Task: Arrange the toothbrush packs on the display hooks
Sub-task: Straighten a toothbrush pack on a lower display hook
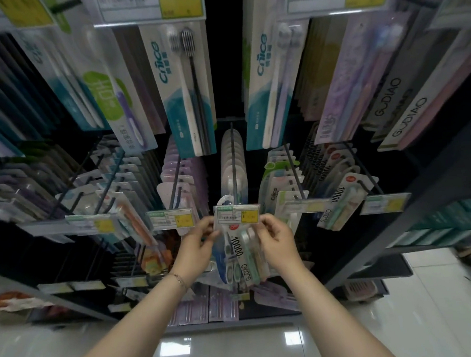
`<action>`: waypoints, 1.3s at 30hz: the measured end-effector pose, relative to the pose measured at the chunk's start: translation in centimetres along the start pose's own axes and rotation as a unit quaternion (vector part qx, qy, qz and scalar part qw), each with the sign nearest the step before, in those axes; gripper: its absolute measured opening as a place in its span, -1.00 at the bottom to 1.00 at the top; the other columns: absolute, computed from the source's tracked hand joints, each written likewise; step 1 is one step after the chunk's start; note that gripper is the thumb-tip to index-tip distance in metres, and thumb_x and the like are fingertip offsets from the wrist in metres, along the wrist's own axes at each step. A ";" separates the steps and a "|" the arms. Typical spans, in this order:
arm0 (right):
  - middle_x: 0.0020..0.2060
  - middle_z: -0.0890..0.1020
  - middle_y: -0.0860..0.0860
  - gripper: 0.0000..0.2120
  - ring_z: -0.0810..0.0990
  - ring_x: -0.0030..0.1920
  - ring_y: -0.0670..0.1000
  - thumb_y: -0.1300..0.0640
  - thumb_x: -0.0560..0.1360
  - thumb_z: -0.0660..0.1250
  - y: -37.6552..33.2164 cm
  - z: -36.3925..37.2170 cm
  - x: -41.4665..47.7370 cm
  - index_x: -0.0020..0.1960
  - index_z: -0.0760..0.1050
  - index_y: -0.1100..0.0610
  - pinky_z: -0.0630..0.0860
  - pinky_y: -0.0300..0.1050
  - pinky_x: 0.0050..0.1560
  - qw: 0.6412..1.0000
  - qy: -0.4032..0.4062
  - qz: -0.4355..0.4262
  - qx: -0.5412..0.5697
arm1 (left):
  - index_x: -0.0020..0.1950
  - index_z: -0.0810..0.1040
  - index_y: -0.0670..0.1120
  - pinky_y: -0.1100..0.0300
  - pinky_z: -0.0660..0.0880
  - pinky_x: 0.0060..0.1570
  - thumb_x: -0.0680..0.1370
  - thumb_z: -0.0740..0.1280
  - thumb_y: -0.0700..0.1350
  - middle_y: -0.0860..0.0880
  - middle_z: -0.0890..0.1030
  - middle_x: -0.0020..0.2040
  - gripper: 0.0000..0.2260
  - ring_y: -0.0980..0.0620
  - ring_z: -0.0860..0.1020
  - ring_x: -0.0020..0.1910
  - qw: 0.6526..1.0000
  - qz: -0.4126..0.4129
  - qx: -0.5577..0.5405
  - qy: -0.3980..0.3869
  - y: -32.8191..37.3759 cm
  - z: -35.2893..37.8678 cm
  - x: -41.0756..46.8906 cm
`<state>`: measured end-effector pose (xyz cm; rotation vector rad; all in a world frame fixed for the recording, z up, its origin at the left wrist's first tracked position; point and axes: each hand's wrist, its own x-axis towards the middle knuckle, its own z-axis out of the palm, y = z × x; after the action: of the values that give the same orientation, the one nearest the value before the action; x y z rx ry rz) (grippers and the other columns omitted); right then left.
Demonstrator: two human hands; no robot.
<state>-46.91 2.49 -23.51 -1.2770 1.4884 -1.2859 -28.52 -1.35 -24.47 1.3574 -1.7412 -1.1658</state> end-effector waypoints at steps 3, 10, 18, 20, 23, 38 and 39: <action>-0.20 0.63 0.08 -0.83 0.59 -0.14 0.04 0.17 0.60 0.24 0.3 -0.2 -0.3 -0.10 0.55 0.17 0.54 -0.02 -0.09 1.000 0.009 0.003 0.003 | 0.08 0.48 0.20 0.30 0.48 0.10 0.61 0.25 -0.17 0.17 0.61 0.06 -0.76 0.26 0.55 0.07 1.000 -0.004 -0.006 0.007 0.0 0.4 -0.6; -0.28 0.61 -0.05 -0.82 0.57 -0.21 -0.09 0.15 0.59 0.25 0.4 -0.4 -0.7 -0.16 0.54 0.03 0.50 -0.15 -0.15 1.000 0.013 0.010 0.008 | 0.10 0.54 0.00 0.07 0.53 0.17 0.59 0.29 -0.17 0.03 0.64 0.03 -0.87 0.11 0.59 0.06 1.000 -0.015 -0.019 0.002 -0.5 0.8 -0.6; -0.35 0.58 -0.10 -0.82 0.54 -0.28 -0.18 0.17 0.59 0.26 0.7 -0.8 -1.0 -0.16 0.55 0.04 0.46 -0.26 -0.21 1.000 0.019 0.012 0.015 | 0.09 0.54 0.03 0.07 0.52 0.20 0.59 0.29 -0.19 0.05 0.65 0.04 -0.85 0.13 0.58 0.08 1.000 -0.016 -0.021 -0.006 -0.6 0.8 -0.5; -0.35 0.59 -0.12 -0.82 0.55 -0.27 -0.18 0.16 0.59 0.26 0.9 -0.9 -1.0 -0.16 0.55 0.03 0.47 -0.24 -0.20 1.000 0.024 0.013 0.015 | 0.11 0.55 0.01 0.06 0.51 0.22 0.59 0.29 -0.18 0.04 0.64 0.06 -0.85 0.12 0.58 0.09 0.999 -0.022 -0.027 -0.009 -0.6 1.0 -0.5; -0.30 0.62 -0.08 -0.83 0.58 -0.22 -0.13 0.16 0.59 0.26 1.0 -1.0 -1.0 -0.14 0.56 0.02 0.51 -0.17 -0.16 0.999 0.024 0.024 0.016 | 0.09 0.55 0.03 0.06 0.51 0.20 0.59 0.29 -0.20 0.04 0.66 0.04 -0.84 0.10 0.59 0.08 0.999 -0.015 -0.031 -0.014 -0.7 1.1 -0.6; -0.10 0.67 0.04 -0.79 0.64 -0.03 -0.03 0.09 0.57 0.31 0.5 -0.4 -0.6 0.20 0.52 0.00 0.57 0.00 0.11 0.995 -0.063 0.073 0.008 | 0.05 0.55 0.06 0.21 0.50 0.15 0.58 0.28 -0.28 0.16 0.65 -0.01 -0.77 0.21 0.58 0.07 0.999 0.003 -0.028 -0.028 -0.5 0.5 -0.7; -0.10 0.67 0.02 -0.85 0.64 -0.04 -0.04 0.10 0.56 0.31 0.4 -0.3 -0.6 0.11 0.56 -0.02 0.57 0.00 0.10 0.996 -0.068 0.066 0.004 | 0.07 0.55 0.05 0.18 0.51 0.17 0.58 0.28 -0.27 0.14 0.65 0.02 -0.77 0.19 0.58 0.09 0.999 0.002 -0.037 -0.020 -0.3 0.7 -0.6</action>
<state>-47.21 3.12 -23.89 -1.2150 1.4446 -1.0977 -28.85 -0.59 -24.99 1.2949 -1.7112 -1.2512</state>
